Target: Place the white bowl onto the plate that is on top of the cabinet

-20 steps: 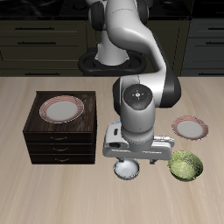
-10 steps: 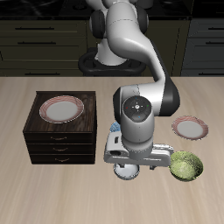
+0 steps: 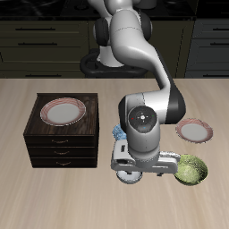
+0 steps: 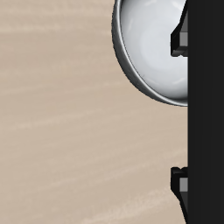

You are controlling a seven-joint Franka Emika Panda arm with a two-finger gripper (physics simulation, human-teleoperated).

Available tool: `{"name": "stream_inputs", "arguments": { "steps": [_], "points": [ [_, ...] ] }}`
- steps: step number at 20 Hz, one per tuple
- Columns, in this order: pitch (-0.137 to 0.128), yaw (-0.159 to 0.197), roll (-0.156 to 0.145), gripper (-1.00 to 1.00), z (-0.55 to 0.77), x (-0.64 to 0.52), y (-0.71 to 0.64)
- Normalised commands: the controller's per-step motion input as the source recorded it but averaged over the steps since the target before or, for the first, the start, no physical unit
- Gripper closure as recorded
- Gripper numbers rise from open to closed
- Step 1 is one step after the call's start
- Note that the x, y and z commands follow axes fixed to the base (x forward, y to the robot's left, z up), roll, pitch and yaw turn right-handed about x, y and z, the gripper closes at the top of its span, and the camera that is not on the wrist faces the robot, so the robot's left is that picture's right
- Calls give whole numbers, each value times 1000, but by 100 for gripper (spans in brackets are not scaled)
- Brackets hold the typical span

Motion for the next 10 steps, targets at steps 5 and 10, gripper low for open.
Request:
{"name": "stream_inputs", "arguments": {
  "steps": [5, 10],
  "points": [
    [21, -16, 31, 100, -210, -34, 33],
    [17, -20, 10, 100, -83, -75, 52]
  ]
}}
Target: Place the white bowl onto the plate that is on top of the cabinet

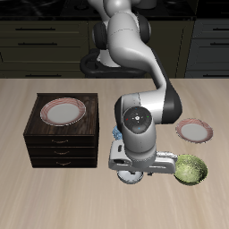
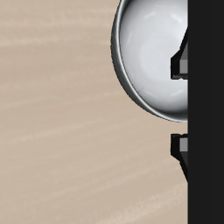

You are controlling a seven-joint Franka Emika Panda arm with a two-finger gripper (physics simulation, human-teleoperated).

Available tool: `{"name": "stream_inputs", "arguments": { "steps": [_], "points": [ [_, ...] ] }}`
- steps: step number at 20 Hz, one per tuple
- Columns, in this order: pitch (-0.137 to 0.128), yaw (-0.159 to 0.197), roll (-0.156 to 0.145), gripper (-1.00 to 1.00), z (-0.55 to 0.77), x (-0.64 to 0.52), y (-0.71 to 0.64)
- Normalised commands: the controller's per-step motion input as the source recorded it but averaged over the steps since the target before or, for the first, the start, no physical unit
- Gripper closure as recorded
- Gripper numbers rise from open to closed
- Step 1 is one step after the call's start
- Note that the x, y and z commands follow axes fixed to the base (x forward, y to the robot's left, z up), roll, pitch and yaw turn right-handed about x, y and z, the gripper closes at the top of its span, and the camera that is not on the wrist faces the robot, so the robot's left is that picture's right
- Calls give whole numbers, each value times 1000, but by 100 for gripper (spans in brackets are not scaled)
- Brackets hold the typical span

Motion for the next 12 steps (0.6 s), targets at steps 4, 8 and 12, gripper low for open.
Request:
{"name": "stream_inputs", "arguments": {
  "steps": [4, 8, 12],
  "points": [
    [0, -9, 24, 100, -16, -65, 56],
    [-20, -1, 14, 100, 122, -58, 53],
    [-29, 19, 18, 100, 127, -61, 65]
  ]
}}
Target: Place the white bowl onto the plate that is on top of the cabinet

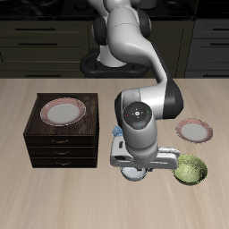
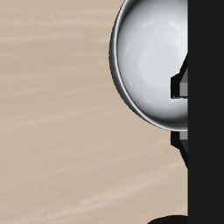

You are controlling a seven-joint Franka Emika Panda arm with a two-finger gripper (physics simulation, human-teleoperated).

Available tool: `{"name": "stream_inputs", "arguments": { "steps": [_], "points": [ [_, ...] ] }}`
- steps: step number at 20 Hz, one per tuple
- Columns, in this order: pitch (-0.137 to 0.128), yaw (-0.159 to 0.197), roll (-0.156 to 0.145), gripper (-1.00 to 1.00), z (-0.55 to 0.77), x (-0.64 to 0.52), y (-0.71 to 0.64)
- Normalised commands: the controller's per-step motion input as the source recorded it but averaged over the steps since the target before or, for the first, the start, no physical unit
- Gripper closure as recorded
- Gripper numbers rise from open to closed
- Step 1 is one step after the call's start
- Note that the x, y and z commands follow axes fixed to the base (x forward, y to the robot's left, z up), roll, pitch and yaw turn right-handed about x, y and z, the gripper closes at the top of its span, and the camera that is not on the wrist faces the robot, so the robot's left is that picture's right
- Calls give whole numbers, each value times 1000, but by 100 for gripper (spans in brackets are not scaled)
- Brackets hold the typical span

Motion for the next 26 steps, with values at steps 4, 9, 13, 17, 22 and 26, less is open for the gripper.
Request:
{"name": "stream_inputs", "arguments": {
  "steps": [4, 9, 13, 17, 22, 26],
  "points": [
    [-26, 13, 7, 100, 132, -121, 70],
    [-66, 33, 10, 100, 393, -144, 56],
    [-68, 23, 7, 100, 444, -109, -42],
    [-46, 18, -19, 100, 362, -102, -97],
    [-47, 24, -17, 100, 352, -166, -108],
    [-55, 12, 5, 100, 414, -176, -54]
  ]
}}
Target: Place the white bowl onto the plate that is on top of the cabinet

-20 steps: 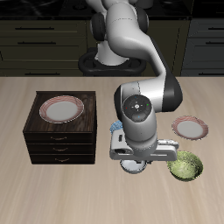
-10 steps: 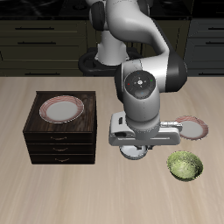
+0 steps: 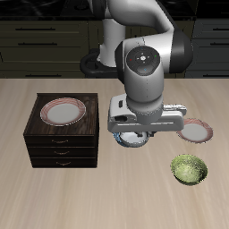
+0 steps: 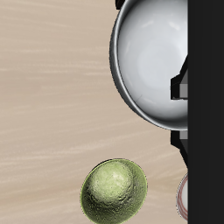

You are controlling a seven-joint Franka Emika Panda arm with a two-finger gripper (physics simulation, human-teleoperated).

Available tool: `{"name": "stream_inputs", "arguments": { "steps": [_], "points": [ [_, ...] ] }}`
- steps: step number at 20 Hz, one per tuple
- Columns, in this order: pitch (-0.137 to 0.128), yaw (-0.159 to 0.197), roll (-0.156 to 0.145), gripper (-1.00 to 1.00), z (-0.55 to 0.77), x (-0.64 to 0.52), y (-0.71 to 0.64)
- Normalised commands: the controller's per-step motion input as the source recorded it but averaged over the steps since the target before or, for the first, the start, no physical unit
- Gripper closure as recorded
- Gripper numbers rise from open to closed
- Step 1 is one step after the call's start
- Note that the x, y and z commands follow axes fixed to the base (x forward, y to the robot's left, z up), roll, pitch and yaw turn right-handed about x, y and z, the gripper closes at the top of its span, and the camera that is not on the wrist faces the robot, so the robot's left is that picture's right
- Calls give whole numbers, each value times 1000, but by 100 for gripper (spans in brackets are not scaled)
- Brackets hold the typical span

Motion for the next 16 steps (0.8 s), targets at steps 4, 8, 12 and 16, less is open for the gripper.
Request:
{"name": "stream_inputs", "arguments": {
  "steps": [4, 8, 12, 16],
  "points": [
    [-47, 13, 0, 100, 420, -186, -27],
    [-61, 19, 18, 100, 390, -131, 40],
    [-56, 7, 15, 100, 526, -216, 75],
    [-41, -1, -1, 100, 370, -67, -18]
  ]
}}
